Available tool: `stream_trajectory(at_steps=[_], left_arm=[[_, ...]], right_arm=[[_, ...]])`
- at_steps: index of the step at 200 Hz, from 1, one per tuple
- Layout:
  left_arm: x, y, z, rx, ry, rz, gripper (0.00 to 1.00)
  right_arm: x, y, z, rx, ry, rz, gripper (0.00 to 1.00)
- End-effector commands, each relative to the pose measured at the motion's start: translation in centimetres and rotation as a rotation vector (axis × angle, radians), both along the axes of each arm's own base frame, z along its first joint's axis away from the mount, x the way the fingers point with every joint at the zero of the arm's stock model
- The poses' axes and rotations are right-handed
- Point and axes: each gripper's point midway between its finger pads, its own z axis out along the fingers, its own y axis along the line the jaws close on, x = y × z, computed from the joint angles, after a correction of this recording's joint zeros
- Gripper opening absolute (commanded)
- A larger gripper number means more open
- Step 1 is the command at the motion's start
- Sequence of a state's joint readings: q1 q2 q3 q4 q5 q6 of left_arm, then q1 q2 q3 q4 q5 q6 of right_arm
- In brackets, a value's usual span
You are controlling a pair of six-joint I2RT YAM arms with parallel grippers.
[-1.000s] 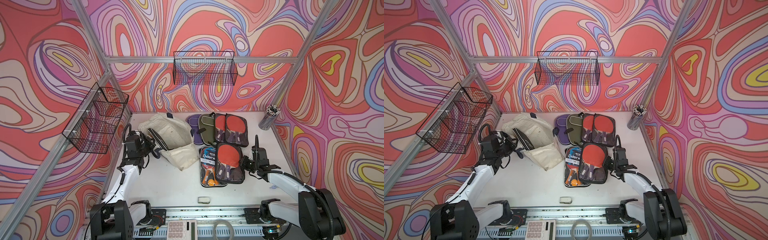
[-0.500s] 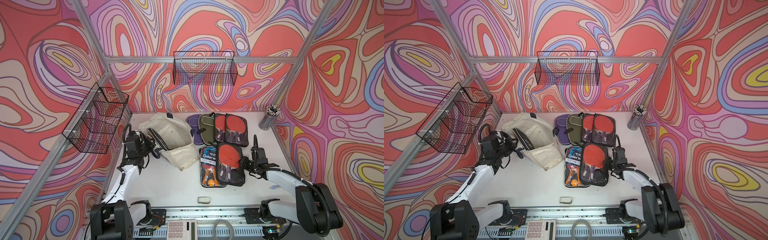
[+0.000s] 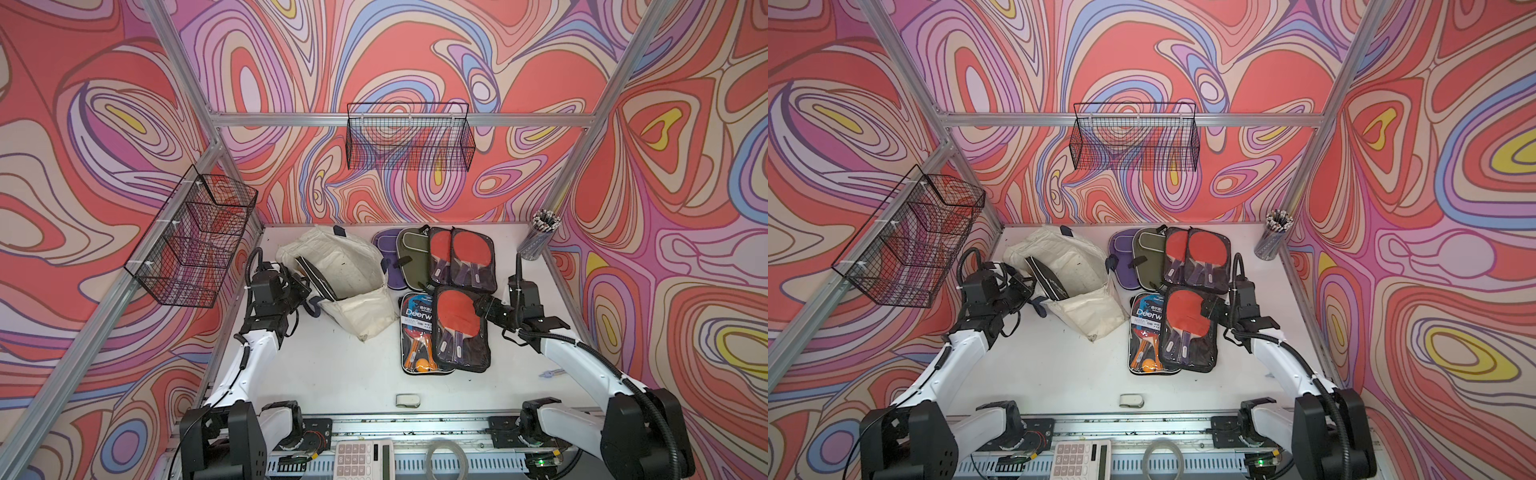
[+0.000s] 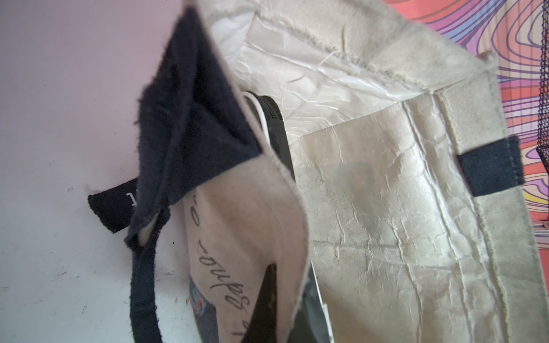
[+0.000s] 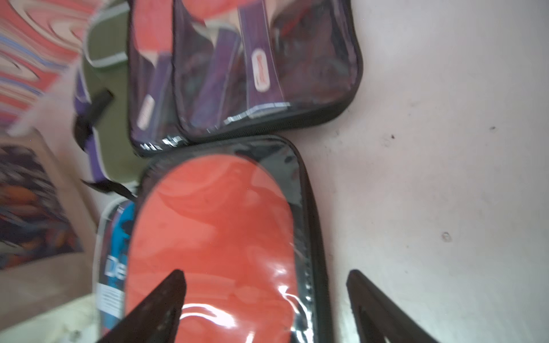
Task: Remove the ping pong set from the canvas bag
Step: Place the ping pong set at the center of the board, then pick up the ping pong set from the canvas bag.
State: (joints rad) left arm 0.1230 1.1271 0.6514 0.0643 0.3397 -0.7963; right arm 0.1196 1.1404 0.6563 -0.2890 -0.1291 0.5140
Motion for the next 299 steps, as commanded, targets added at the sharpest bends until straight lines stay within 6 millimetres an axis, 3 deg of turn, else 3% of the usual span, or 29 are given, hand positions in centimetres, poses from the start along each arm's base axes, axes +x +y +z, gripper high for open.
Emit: stream_trajectory(at_steps=[1, 27, 63, 99, 126, 161, 165, 199, 238, 299], left_arm=[[-0.2, 0.1, -0.5, 0.004, 0.003, 0.001, 0.00], [-0.1, 0.1, -0.6, -0.004, 0.000, 0.000, 0.00], [0.0, 0.0, -0.5, -0.008, -0.005, 0.003, 0.00], [-0.3, 0.2, -0.7, -0.005, -0.002, 0.010, 0.00], [-0.4, 0.1, -0.7, -0.007, -0.002, 0.008, 0.00], [-0.3, 0.1, -0.8, -0.007, -0.002, 0.008, 0.00], [-0.3, 0.1, -0.8, -0.009, -0.004, 0.007, 0.00], [-0.3, 0.1, -0.7, -0.010, -0.007, 0.009, 0.00], [-0.3, 0.1, -0.7, -0.009, -0.008, 0.009, 0.00], [-0.4, 0.0, -0.6, -0.010, -0.012, 0.007, 0.00]], right_arm=[[1.2, 1.5, 4.6, 0.013, -0.094, 0.071, 0.98], [2.6, 5.3, 9.9, -0.013, -0.207, 0.197, 0.98], [3.6, 14.5, 16.4, -0.017, -0.344, 0.449, 0.97], [3.3, 23.7, 19.2, -0.031, -0.410, 0.653, 0.97], [3.0, 28.9, 19.8, -0.050, -0.434, 0.758, 0.97], [2.2, 34.8, 20.1, -0.055, -0.456, 0.869, 0.97], [2.4, 35.8, 18.8, -0.064, -0.435, 0.885, 0.97], [2.7, 39.7, 16.7, -0.062, -0.406, 0.952, 0.96], [4.0, 42.2, 14.3, -0.090, -0.385, 0.978, 0.95], [5.6, 44.5, 9.2, -0.157, -0.325, 1.006, 0.95]])
